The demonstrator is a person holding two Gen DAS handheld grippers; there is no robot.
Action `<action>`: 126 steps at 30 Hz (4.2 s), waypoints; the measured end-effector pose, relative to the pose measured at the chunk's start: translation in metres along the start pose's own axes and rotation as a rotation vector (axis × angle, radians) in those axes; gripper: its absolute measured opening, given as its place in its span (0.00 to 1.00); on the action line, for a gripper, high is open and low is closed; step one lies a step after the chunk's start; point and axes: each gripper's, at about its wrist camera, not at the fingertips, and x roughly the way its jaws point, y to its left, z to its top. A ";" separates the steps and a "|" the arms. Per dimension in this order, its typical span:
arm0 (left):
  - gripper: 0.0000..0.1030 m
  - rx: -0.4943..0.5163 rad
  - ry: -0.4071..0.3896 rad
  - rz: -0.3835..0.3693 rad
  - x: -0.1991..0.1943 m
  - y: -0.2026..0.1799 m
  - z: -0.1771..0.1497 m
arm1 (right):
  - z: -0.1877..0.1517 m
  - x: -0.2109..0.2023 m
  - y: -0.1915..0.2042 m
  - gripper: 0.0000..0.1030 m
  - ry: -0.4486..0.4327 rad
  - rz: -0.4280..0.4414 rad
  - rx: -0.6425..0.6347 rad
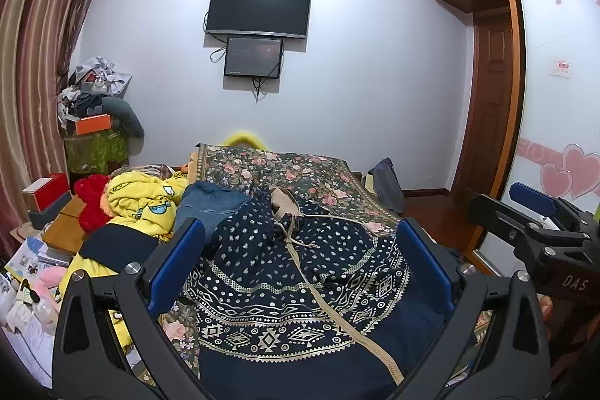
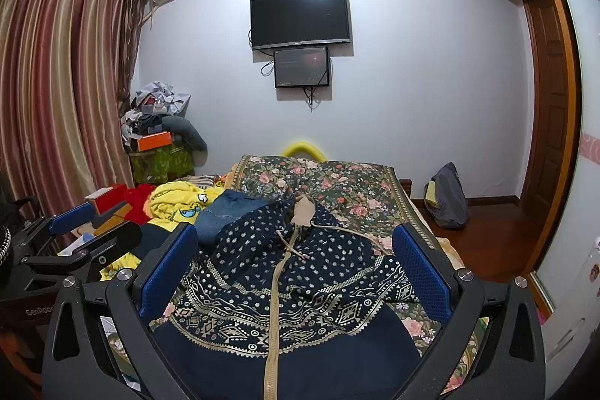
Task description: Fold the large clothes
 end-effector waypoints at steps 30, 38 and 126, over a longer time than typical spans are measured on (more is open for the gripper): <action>1.00 0.001 0.012 0.007 0.004 0.004 0.000 | -0.002 0.004 -0.001 1.00 0.021 -0.005 0.006; 1.00 0.001 0.013 0.007 0.004 0.003 0.000 | -0.003 0.004 -0.002 1.00 0.024 -0.005 0.006; 0.05 -0.591 0.516 0.540 0.275 0.456 -0.100 | -0.055 0.274 -0.020 1.00 0.596 -0.030 -0.028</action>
